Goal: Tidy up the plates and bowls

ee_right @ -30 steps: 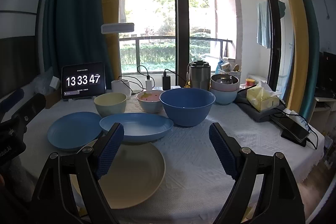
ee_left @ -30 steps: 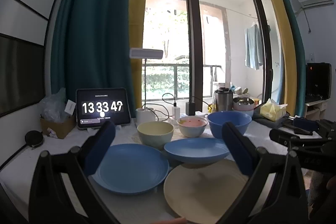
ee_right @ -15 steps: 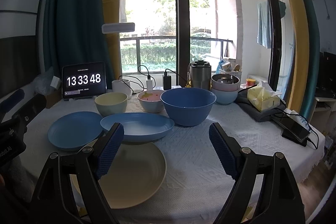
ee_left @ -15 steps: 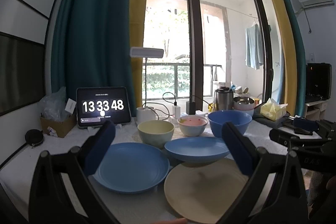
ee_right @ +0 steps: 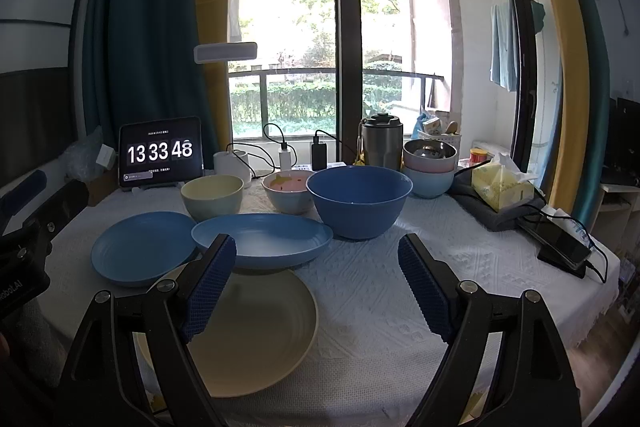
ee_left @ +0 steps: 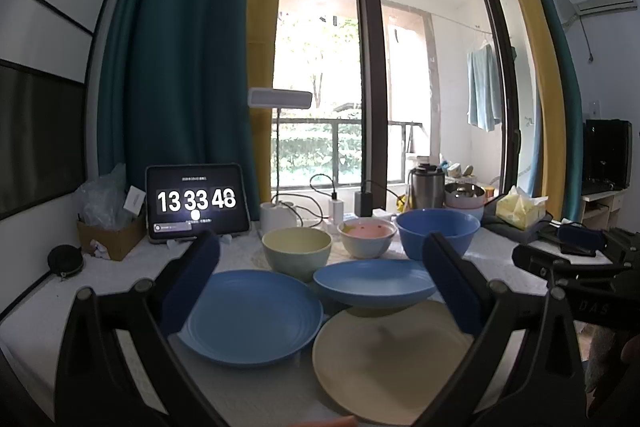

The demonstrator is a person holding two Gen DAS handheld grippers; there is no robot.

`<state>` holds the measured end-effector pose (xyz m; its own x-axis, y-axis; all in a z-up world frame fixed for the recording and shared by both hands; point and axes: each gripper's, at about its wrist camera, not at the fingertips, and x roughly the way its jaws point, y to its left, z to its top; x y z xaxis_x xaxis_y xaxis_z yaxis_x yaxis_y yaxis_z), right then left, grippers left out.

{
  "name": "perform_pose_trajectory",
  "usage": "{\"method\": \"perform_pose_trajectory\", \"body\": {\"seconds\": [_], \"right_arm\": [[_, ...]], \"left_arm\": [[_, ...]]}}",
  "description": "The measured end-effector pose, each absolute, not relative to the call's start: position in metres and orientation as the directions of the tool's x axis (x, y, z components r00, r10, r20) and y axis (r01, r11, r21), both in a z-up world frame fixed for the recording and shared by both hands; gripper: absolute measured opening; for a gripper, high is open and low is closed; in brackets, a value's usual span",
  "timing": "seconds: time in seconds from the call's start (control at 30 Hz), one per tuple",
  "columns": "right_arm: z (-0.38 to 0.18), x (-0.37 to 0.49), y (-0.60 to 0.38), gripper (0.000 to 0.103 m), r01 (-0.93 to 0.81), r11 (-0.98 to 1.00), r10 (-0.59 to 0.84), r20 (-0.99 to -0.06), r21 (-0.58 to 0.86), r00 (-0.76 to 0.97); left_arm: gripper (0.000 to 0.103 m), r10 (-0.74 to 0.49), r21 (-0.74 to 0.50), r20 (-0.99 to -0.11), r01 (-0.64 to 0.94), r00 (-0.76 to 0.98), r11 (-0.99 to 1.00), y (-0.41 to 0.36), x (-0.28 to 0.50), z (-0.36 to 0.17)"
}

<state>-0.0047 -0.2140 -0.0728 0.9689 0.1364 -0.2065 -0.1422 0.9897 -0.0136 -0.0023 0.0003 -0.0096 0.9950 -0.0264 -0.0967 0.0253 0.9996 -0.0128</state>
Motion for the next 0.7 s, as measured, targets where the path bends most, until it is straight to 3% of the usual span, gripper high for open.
{"method": "perform_pose_trajectory", "body": {"seconds": [0.7], "right_arm": [[-0.073, -0.005, -0.2131, 0.086, -0.141, 0.99, 0.135, -0.208, -0.013, 0.969]], "left_arm": [[0.102, -0.026, -0.014, -0.098, 0.025, 0.995, 1.0, 0.0013, -0.0016, -0.0094]]}}
